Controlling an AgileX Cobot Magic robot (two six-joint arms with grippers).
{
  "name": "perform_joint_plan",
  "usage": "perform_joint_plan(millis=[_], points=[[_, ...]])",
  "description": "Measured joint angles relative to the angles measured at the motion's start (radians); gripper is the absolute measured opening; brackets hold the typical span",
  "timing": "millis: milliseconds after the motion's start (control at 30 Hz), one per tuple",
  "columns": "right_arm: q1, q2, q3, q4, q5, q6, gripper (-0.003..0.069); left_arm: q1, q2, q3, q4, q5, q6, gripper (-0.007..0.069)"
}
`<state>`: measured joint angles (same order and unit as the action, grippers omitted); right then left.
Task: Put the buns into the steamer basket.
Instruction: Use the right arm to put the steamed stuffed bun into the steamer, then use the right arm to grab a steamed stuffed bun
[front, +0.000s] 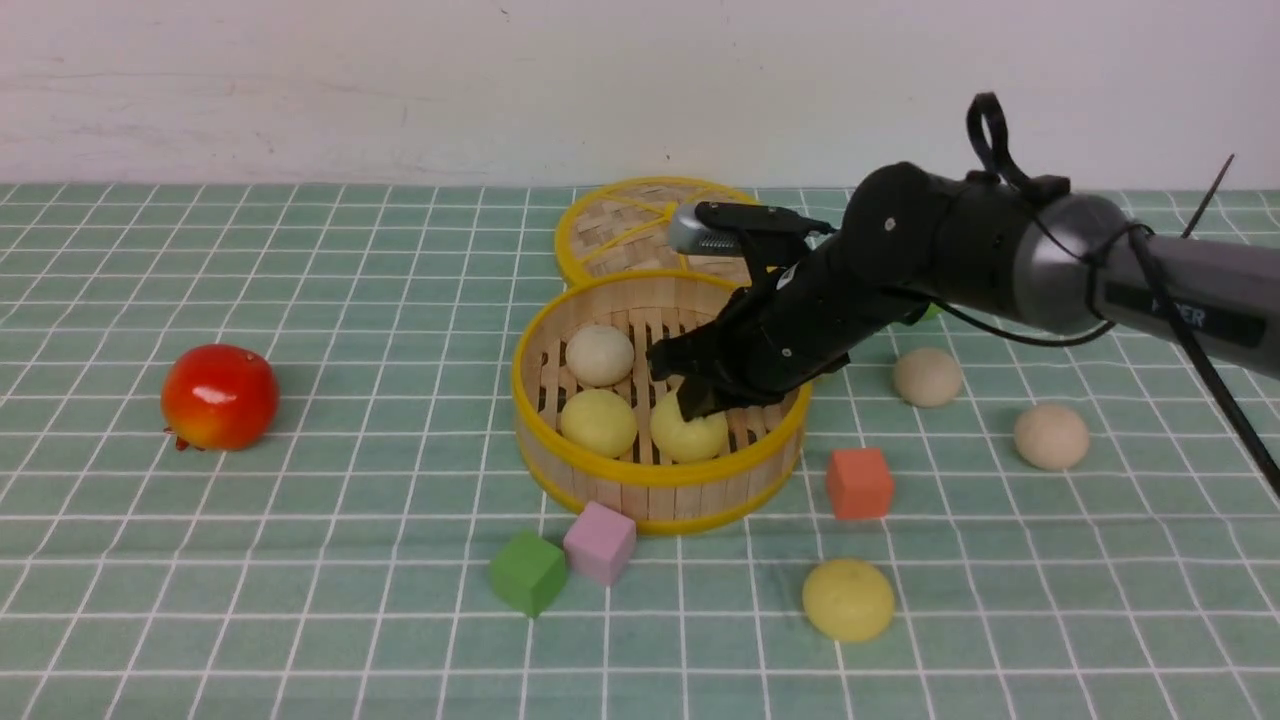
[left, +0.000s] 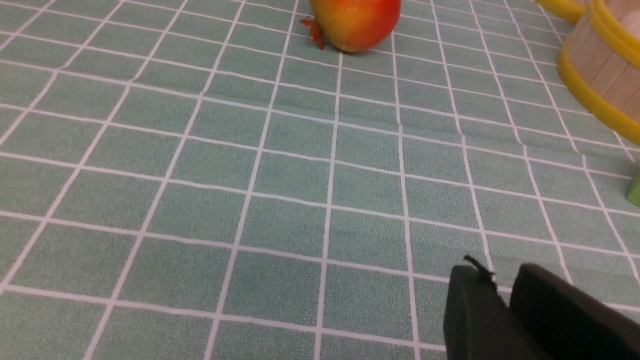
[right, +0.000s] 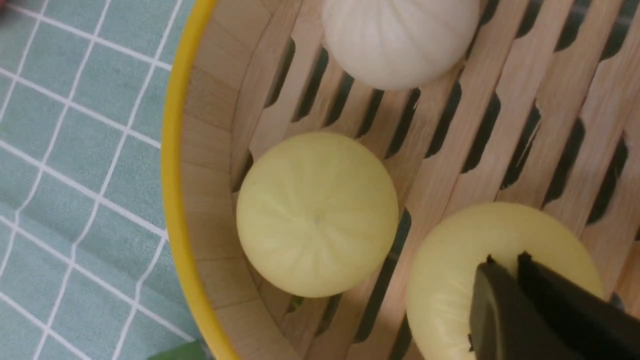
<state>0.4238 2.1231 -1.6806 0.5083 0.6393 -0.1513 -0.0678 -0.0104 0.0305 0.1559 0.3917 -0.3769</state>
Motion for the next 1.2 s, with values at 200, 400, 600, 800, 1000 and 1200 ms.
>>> perform_joint_plan(millis=[200,400,600,800,1000,1200], points=[[0.0,-0.029,-0.002,-0.003,0.038,0.0,0.0238,0.0,0.0,0.0,0.0,0.0,0.0,0.0116],[-0.008,-0.168,-0.002,-0.082,0.188,0.001,0.0373,0.0,0.0,0.0,0.0,0.0,0.0,0.0123],[-0.006,-0.281,0.031,-0.224,0.446,0.096,0.037,0.0,0.0,0.0,0.0,0.0,0.0,0.0129],[-0.004,-0.297,0.26,-0.26,0.377,0.151,0.0278,0.0,0.0,0.0,0.0,0.0,0.0,0.0134],[-0.004,-0.297,0.408,-0.281,0.225,0.198,0.0239,0.0,0.0,0.0,0.0,0.0,0.0,0.0141],[-0.004,-0.297,0.474,-0.285,0.132,0.244,0.0241,0.0,0.0,0.0,0.0,0.0,0.0,0.0144]])
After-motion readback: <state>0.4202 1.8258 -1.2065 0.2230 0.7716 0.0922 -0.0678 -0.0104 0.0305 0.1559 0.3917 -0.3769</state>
